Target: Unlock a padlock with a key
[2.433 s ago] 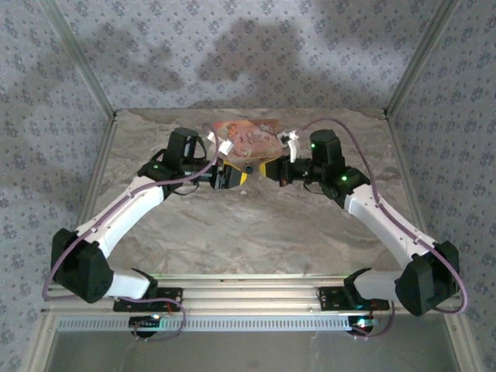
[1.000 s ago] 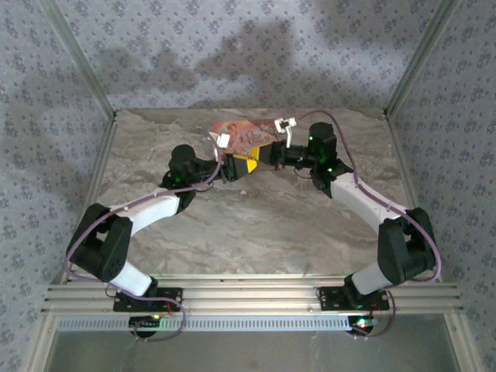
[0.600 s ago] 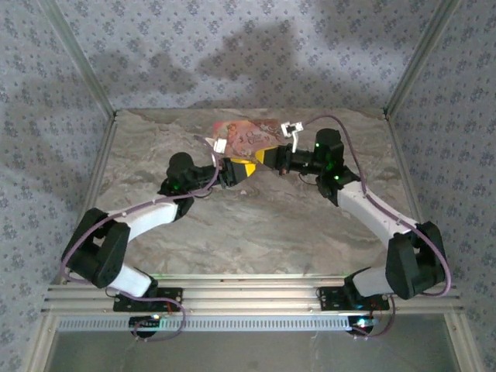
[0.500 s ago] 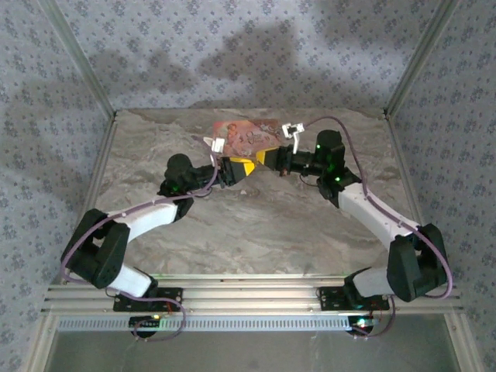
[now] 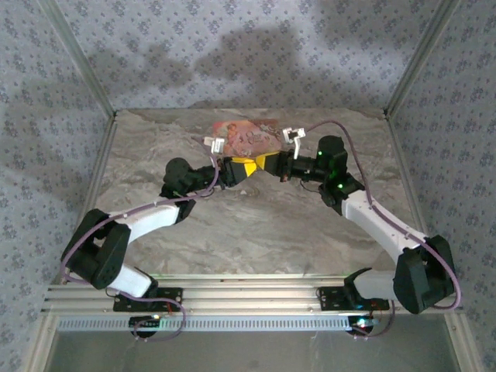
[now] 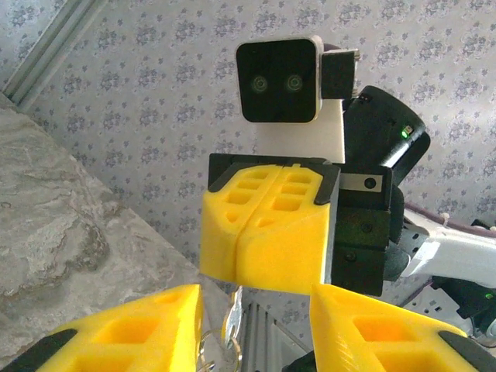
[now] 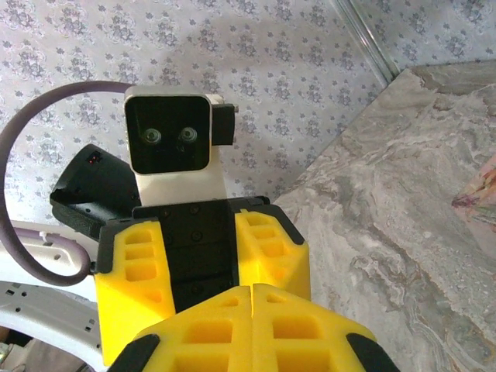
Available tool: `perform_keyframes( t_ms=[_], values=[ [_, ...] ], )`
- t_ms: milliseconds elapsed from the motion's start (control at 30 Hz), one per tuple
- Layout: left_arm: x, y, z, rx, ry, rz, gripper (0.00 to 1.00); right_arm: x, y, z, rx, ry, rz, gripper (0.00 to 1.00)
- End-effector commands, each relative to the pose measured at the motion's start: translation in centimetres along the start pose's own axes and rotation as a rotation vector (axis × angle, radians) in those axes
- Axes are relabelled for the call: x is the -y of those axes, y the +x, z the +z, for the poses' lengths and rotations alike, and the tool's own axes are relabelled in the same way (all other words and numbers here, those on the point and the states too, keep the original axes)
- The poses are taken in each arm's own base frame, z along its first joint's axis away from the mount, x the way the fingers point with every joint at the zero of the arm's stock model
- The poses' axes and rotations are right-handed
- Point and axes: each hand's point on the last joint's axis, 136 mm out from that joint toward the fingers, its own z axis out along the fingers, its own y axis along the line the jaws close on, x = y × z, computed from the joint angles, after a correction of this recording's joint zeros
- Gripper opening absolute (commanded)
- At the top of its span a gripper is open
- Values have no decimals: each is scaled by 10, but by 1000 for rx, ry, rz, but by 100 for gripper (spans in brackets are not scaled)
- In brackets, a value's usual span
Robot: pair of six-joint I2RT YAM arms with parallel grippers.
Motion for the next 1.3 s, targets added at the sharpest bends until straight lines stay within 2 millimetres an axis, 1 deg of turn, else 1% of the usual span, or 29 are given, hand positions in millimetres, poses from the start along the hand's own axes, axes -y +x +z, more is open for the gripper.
perform_keyframes(
  t_ms=[0, 200, 367, 433, 467, 533, 600, 633, 733, 833, 967, 1100, 1167, 1267],
  values=[
    [3, 8, 0, -18, 15, 14, 40, -7, 0, -5, 12, 5, -3, 0],
    [0, 14, -1, -30, 4, 1, 37, -10, 0, -7, 17, 7, -8, 0],
    [6, 12, 1, -31, 20, 12, 32, -13, 2, -6, 13, 1, -11, 0],
    [9, 10, 2, -31, 26, 17, 28, -15, 3, -5, 10, -3, -14, 0],
    [10, 10, 2, -34, 29, 19, 25, -14, 3, -5, 10, -2, -14, 0],
    [13, 11, 4, -42, 40, 21, 12, -15, 3, -5, 11, -1, -13, 0],
    [14, 11, 5, -48, 46, 19, 2, -17, 3, -6, 14, -1, -16, 0],
    [15, 11, 5, -49, 47, 19, 0, -17, 3, -6, 17, 2, -17, 0],
    [15, 11, 3, -45, 36, 20, 0, -17, 2, -9, 29, 14, -22, 0],
    [19, 13, 0, -52, 32, 42, 0, -18, 1, -9, 32, 17, -11, 0],
    [22, 19, -6, -100, -18, 94, 0, -28, 5, -7, -6, 12, -12, 0],
    [25, 28, -9, -207, -64, 147, 0, -35, 17, -8, -71, 10, -20, 15],
    [29, 30, -10, -251, -60, 162, 0, -35, 21, -10, -78, 14, -19, 20],
    [35, 33, -11, -293, -53, 176, 0, -37, 23, -12, -86, 2, -15, 24]
  ],
)
